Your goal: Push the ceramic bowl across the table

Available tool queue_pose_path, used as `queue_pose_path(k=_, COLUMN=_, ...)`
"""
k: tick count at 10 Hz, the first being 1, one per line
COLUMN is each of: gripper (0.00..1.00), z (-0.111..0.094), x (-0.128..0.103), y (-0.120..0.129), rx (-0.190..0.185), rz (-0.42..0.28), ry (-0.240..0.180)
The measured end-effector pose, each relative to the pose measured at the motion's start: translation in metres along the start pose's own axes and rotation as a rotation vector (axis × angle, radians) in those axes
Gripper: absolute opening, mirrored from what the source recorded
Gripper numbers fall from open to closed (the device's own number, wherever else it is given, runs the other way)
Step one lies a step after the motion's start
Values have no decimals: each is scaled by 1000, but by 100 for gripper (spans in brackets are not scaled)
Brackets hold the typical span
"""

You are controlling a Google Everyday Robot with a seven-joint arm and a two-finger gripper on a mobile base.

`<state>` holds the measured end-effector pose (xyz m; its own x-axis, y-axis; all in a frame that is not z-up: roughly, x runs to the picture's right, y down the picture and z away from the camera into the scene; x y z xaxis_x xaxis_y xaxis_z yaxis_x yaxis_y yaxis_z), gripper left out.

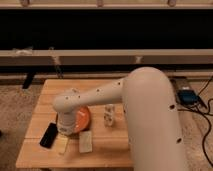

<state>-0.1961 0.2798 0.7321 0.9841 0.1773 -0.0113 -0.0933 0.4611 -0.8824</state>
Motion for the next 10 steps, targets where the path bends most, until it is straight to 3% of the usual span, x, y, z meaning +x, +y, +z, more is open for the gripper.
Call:
queue_pose_path(k=2, gripper=80, z=-6, x=7, y=18, rx=-17, rz=-130, ry=-28)
queue_pose_path(k=5, gripper=80, z=-25, x=2, y=10, rx=7, rz=-184, ry=-101)
queue_pose_path(k=6, gripper=80, z=-41, x=-14, y=-9, rx=41, rz=-195, ry=-141)
queue_pose_path(k=10, gripper=80, z=-79, x=-60, y=-54, rx=116, rz=-211, ry=-196)
